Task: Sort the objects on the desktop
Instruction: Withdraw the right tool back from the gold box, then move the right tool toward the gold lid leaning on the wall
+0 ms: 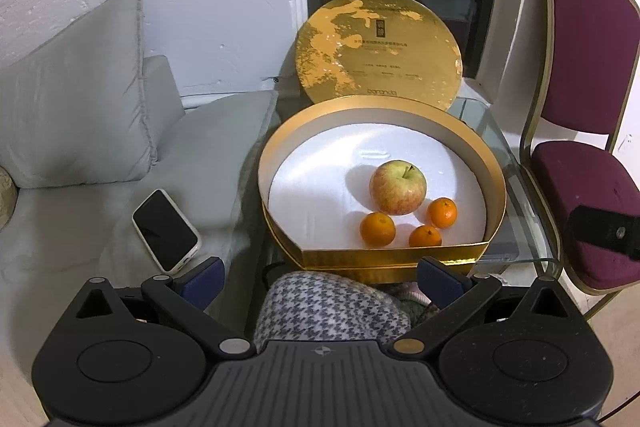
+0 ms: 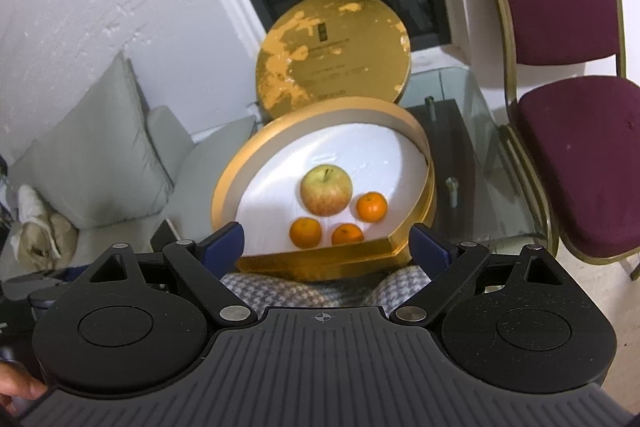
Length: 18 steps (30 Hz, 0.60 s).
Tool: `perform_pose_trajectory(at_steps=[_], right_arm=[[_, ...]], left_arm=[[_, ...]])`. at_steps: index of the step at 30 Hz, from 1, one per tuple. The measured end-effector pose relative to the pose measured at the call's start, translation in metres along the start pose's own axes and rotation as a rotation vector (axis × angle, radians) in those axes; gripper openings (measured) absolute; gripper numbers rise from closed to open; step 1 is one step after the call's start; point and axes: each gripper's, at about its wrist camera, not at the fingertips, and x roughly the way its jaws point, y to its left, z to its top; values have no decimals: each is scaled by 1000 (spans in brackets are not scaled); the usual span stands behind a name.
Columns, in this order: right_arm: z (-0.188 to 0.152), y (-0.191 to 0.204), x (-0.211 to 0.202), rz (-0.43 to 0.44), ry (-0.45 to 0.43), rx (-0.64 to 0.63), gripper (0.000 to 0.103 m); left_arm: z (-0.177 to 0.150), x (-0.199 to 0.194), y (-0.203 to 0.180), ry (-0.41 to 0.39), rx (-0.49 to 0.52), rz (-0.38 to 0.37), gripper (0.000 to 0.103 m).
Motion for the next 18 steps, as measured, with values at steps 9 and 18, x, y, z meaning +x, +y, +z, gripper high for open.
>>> perform_pose_trajectory(at_steps=[9, 18], right_arm=[[14, -15, 20, -29, 26, 28, 93], [46, -28, 53, -49, -14, 32, 93]], left_arm=[[17, 30, 1, 45, 10, -24, 102], [45, 62, 25, 60, -4, -7, 102]])
